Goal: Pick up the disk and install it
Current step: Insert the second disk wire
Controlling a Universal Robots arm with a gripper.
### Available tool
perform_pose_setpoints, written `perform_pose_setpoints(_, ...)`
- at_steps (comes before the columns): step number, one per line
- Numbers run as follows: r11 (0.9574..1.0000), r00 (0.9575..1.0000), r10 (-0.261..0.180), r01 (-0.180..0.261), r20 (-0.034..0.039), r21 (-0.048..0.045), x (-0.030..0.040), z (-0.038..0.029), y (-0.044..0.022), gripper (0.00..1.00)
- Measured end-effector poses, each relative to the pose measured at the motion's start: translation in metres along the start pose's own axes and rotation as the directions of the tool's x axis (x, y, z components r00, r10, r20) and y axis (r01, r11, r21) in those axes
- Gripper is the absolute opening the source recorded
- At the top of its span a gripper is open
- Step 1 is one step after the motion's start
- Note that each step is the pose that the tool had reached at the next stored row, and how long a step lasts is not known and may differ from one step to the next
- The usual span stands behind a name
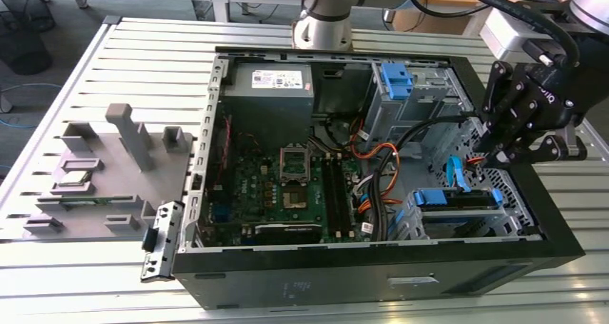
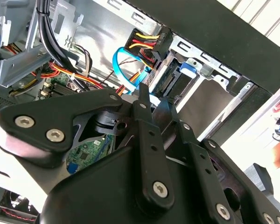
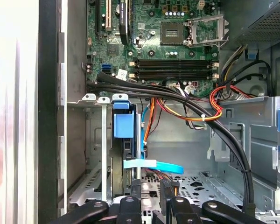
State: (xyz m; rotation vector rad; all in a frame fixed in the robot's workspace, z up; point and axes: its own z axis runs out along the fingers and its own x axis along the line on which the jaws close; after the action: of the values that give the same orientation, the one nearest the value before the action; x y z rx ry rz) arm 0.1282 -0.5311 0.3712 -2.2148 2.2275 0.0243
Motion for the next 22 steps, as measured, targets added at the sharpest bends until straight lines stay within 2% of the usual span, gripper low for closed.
perform_pose_setpoints(12, 1.0000, 1.0000, 0.000, 0.000, -0.0002, -0.0041, -0.0003, 0.0000, -0.0052, 0.31)
perform_pose_setpoints(18, 0.9999, 0.9999, 0.000, 0.000, -0.0148, -0.0114, -0.0016, -0.0001, -0.0074, 0.31)
perform_pose_setpoints(22, 0.9999, 0.9998, 0.000, -0.001, -0.0208, -0.0152, -0.0032, 0.0000, -0.0082, 0.31)
